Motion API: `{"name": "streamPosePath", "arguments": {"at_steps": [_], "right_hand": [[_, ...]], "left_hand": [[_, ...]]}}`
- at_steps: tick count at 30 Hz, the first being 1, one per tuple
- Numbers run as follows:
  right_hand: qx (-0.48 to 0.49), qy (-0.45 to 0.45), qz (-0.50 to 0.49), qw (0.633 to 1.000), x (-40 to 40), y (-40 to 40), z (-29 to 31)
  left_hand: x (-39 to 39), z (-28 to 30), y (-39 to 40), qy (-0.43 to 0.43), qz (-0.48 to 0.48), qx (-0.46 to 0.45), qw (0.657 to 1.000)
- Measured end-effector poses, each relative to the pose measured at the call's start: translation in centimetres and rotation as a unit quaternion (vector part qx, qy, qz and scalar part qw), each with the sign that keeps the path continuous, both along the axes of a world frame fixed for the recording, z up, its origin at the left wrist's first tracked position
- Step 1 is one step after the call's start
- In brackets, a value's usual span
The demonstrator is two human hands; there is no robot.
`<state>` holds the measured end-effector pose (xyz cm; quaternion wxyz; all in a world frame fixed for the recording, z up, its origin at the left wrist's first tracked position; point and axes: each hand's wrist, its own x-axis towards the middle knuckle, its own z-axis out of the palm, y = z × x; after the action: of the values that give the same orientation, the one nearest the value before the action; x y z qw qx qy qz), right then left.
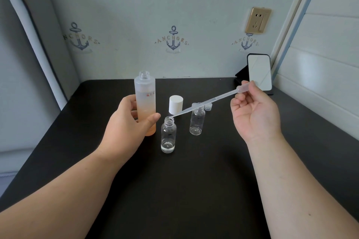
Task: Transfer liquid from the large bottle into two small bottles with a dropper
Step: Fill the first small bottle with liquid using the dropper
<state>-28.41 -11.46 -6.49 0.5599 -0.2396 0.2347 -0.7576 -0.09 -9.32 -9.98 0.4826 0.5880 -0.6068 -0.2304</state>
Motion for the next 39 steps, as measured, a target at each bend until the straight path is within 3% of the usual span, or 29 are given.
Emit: {"name": "streamPosePath", "arguments": {"at_steps": [4,7,10,16,21,39], "right_hand": [[-0.004,0.004,0.002,1.0,0.0,0.0,0.0],[-0.005,0.016,0.004,1.0,0.1,0.0,-0.1],[-0.008,0.012,0.006,1.0,0.0,0.0,-0.1],[-0.011,0.022,0.008,1.0,-0.1,0.0,-0.2],[-0.015,0.016,0.011,1.0,-0.1,0.1,-0.1],[-0.013,0.037,0.009,0.999,0.2,0.0,-0.2]], "left_hand": [[0.1,0.4,0.8,0.043,0.01,-0.059,0.997],[0.4,0.7,1.5,0.021,0.051,-0.154,0.987],[0.2,0.8,2.3,-0.015,0.018,-0.201,0.979],[-0.6,0.7,2.6,-0.043,-0.129,-0.104,0.985],[-0.7,0.3,2.1,-0.138,-0.186,-0.039,0.972],[-0.4,-0.2,1.8,-0.176,-0.223,-0.072,0.956]]}}
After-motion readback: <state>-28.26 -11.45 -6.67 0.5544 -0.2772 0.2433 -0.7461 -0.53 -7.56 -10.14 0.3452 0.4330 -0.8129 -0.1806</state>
